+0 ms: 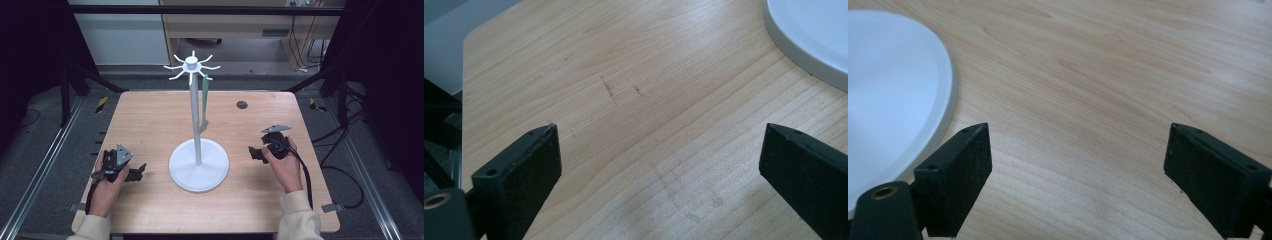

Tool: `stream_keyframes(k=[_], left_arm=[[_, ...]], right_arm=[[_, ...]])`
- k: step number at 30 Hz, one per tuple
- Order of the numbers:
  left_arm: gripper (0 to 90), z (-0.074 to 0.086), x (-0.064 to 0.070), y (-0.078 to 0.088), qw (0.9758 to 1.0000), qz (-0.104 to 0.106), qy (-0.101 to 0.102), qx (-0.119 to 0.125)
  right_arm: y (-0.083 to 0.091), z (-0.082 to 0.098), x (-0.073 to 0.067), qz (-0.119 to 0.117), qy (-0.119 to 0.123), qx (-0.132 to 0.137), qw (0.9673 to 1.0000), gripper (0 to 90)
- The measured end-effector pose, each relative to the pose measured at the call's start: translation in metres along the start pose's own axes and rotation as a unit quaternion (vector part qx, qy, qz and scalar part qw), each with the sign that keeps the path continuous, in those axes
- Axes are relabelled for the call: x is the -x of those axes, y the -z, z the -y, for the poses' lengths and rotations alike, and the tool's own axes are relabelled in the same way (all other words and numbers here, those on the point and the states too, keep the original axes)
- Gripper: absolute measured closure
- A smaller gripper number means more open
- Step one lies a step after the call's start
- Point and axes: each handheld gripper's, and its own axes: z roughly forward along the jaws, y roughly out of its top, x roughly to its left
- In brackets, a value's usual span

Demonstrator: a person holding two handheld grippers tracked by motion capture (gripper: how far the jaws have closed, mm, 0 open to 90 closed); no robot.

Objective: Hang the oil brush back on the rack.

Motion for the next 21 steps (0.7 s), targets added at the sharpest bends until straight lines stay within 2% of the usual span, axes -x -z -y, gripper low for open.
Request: stream_keyframes(k=[10,13,17,21], left_arm=[[2.9,0.000,0.000,0.000,1.0000,0.001,-0.005,-0.004],[2.9,0.000,0.000,0.000,1.0000,0.001,-0.005,-0.005],[2.8,0.000,0.001,0.000,1.0000,0.001,-0.006,-0.003],[2.9,0.000,0.000,0.000,1.0000,0.001,-0.005,-0.004]], right_arm=[[-0.011,0.003,-0.003,-0.006,0.006,-0.046,0.9989,13.2],[-0.013,0.004,-0.003,-0.012,0.004,-0.049,0.9987,13.3],[-0.018,0.010,-0.003,-0.014,-0.001,-0.038,0.9992,14.8],[-0.022,0.013,-0.003,-0.014,0.001,-0.051,0.9986,14.8]])
